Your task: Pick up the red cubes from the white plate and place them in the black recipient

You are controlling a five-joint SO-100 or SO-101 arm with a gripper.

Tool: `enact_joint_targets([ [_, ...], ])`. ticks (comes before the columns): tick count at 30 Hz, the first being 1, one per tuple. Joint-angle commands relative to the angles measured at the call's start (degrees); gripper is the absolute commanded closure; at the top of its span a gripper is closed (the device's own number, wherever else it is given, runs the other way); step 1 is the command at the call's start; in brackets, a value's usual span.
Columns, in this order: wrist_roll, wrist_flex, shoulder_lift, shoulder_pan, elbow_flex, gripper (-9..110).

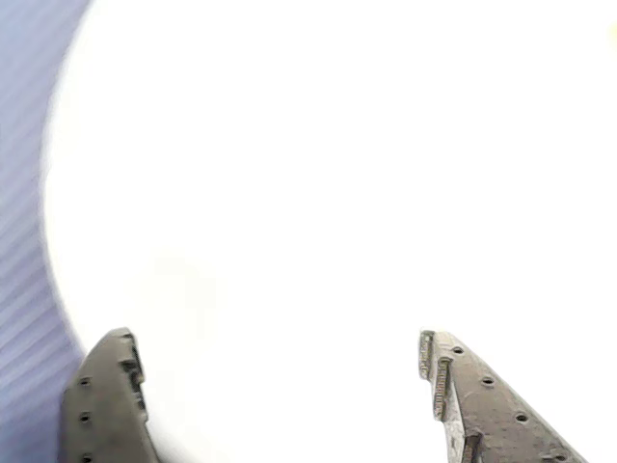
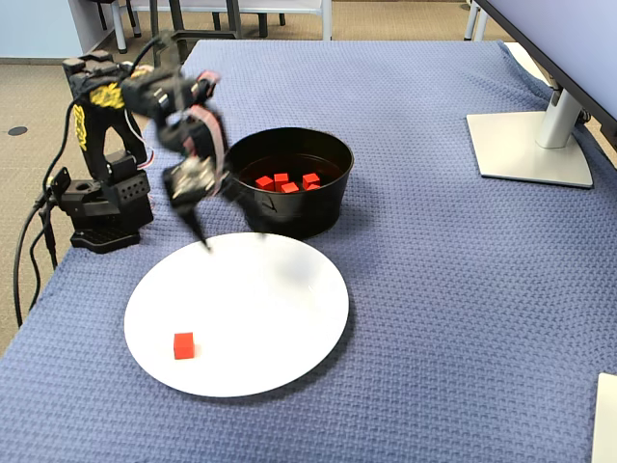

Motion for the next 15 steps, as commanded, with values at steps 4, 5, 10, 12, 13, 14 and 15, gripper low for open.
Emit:
enact_joint_targets([
  [4, -6.06, -7.03, -3.96, 9.40, 4.57, 76],
  [5, -7.38, -8.35, -4.39, 9.93, 5.62, 76],
  [10, -15.12, -8.61, -6.50, 13.01, 5.80, 75],
  [12, -16.35, -8.96, -7.73, 13.89, 4.48, 75],
  [13, -16.61, -8.96, -8.53, 14.24, 3.78, 75],
  [14, -16.70, -8.88, -9.49, 14.59, 2.90, 75],
  [15, -16.70, -8.61, -10.46, 14.85, 2.02, 75],
])
